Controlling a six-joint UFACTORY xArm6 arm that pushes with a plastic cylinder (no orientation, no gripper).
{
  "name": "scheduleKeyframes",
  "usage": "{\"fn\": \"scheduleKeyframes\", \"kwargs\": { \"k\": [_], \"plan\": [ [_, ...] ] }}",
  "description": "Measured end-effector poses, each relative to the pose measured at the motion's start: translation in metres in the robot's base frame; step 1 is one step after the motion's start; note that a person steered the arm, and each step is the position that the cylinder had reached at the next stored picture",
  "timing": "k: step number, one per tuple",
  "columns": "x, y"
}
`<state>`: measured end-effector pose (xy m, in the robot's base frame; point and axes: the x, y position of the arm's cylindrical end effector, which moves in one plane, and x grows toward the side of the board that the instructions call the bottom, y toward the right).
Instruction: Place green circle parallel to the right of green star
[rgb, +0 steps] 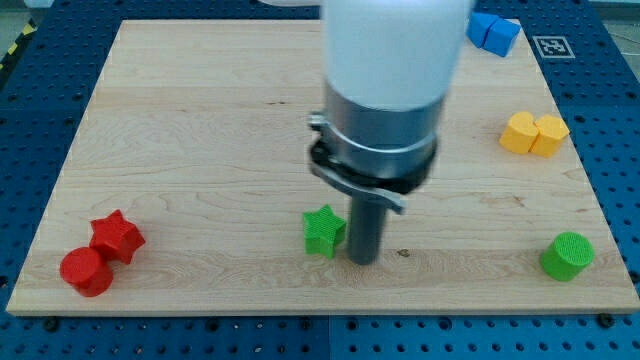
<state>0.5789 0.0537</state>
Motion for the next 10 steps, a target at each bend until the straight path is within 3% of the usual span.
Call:
{"fn": "scheduleKeyframes", "kwargs": {
  "k": [2, 3, 5, 7, 10],
  "plan": [
    [0.007, 0.111],
    [0.039, 0.159],
    [0.038, 0.249],
    [0.024, 0.230],
    [-0.029, 0.112]
  ]
}}
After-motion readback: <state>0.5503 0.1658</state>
